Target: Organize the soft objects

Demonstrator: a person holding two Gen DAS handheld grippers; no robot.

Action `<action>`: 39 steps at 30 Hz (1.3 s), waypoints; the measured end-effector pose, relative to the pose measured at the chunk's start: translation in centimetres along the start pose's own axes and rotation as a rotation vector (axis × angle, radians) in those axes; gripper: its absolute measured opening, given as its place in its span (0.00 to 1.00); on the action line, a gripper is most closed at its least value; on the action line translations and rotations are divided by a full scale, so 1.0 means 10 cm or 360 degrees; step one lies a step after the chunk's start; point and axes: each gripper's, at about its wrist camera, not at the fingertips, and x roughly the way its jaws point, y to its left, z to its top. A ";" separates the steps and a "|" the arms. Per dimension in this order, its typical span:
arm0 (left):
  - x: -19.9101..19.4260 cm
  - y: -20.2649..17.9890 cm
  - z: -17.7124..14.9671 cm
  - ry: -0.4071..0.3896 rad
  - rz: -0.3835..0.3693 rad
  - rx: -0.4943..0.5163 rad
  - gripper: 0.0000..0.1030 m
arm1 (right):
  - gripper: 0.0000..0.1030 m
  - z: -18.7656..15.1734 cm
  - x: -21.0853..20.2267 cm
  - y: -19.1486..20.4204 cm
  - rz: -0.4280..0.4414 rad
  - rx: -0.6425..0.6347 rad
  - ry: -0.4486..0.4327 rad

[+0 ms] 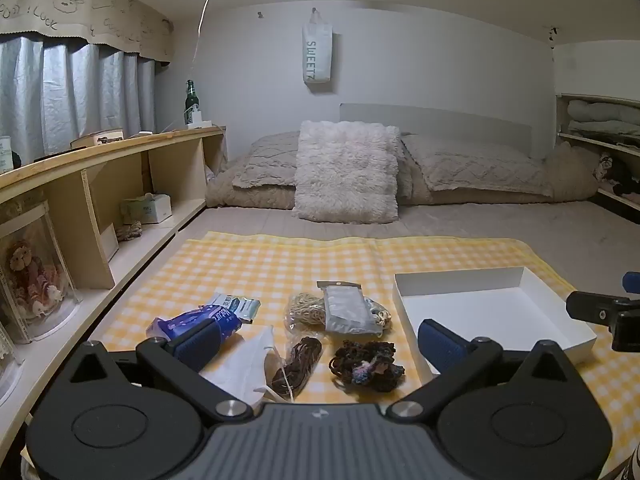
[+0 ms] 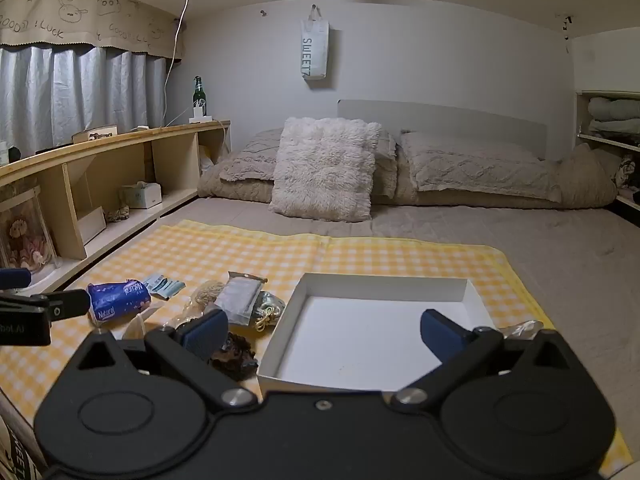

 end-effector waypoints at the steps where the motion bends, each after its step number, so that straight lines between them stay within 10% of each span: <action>1: 0.00 0.00 0.00 0.0000 0.0001 0.0005 1.00 | 1.00 0.00 0.00 0.00 -0.0001 0.0000 0.0000; 39: 0.00 -0.01 0.00 0.0012 -0.0001 -0.0002 1.00 | 1.00 0.00 0.03 0.01 -0.0019 -0.0016 0.0016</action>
